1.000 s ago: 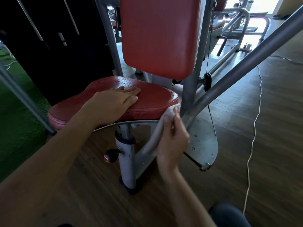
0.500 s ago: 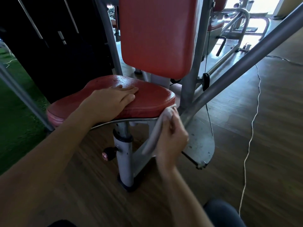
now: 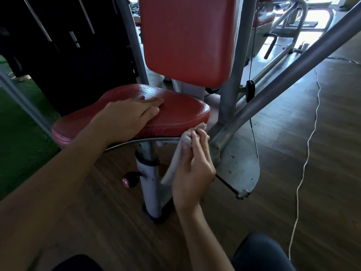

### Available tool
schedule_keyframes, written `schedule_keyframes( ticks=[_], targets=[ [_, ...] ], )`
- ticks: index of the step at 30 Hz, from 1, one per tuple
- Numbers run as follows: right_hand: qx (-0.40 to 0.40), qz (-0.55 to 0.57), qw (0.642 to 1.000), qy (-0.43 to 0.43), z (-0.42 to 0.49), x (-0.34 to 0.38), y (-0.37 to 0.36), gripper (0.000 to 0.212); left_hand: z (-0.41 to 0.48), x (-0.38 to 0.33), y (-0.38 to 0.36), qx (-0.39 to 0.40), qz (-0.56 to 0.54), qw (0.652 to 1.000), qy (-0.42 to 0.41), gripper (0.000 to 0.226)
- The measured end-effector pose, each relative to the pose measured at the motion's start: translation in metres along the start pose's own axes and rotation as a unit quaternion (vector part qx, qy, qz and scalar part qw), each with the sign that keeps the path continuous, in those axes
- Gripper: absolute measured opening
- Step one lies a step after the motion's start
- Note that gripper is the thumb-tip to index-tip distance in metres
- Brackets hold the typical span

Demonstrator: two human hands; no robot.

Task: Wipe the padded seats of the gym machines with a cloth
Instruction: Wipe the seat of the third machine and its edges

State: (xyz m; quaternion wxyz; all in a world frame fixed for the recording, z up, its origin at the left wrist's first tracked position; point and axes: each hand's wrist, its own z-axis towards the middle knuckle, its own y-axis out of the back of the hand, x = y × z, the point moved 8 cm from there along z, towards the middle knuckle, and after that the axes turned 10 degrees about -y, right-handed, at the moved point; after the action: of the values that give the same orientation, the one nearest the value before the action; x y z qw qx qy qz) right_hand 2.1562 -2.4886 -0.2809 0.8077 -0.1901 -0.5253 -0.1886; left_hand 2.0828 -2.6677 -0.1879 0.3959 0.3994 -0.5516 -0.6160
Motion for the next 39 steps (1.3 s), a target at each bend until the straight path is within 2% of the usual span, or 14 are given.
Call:
schedule_keyframes(
  ticks=[2,4,8,11,15,19,26,31,35,37,39],
  targets=[
    [0.037,0.000,0.999,0.040,-0.007,0.003,-0.002,0.026,-0.001,-0.002,0.000,0.000,0.004,1.000,0.001,0.063],
    [0.016,-0.009,0.998,0.056,0.010,0.000,0.005,0.025,0.000,-0.001,0.000,-0.002,0.005,1.000,0.005,0.057],
    [-0.038,-0.055,0.998,0.013,0.050,-0.017,0.015,0.032,0.000,0.000,-0.001,0.002,0.011,1.000,0.008,0.058],
    [-0.034,-0.061,0.997,0.043,0.025,-0.008,0.011,0.027,0.000,0.001,0.000,-0.002,0.019,1.000,0.018,0.051],
    [-0.009,-0.048,0.994,0.100,-0.002,0.001,0.005,0.030,0.000,0.000,-0.001,-0.004,0.016,1.000,0.012,0.056],
    [-0.012,-0.017,0.999,0.049,0.014,-0.001,0.008,0.031,-0.001,0.001,-0.001,-0.006,0.013,1.000,0.017,0.062],
    [-0.001,0.016,0.999,-0.035,0.026,-0.004,0.014,0.030,-0.004,-0.003,0.002,0.001,-0.008,1.000,0.018,0.056],
    [-0.007,-0.007,1.000,-0.003,0.048,0.019,0.023,0.028,-0.009,-0.005,0.009,-0.022,-0.043,0.999,0.019,0.049],
    [0.067,-0.074,0.991,0.088,0.091,0.051,0.001,0.028,-0.024,0.009,0.018,-0.063,-0.078,0.995,0.017,0.044],
    [0.171,-0.127,0.971,0.112,0.104,0.063,-0.023,0.027,-0.028,0.015,0.023,-0.077,-0.089,0.993,0.020,0.042],
    [0.282,-0.206,0.930,0.115,0.105,0.069,-0.046,0.027,-0.029,0.017,0.024,-0.087,-0.101,0.991,0.015,0.040]
  ],
)
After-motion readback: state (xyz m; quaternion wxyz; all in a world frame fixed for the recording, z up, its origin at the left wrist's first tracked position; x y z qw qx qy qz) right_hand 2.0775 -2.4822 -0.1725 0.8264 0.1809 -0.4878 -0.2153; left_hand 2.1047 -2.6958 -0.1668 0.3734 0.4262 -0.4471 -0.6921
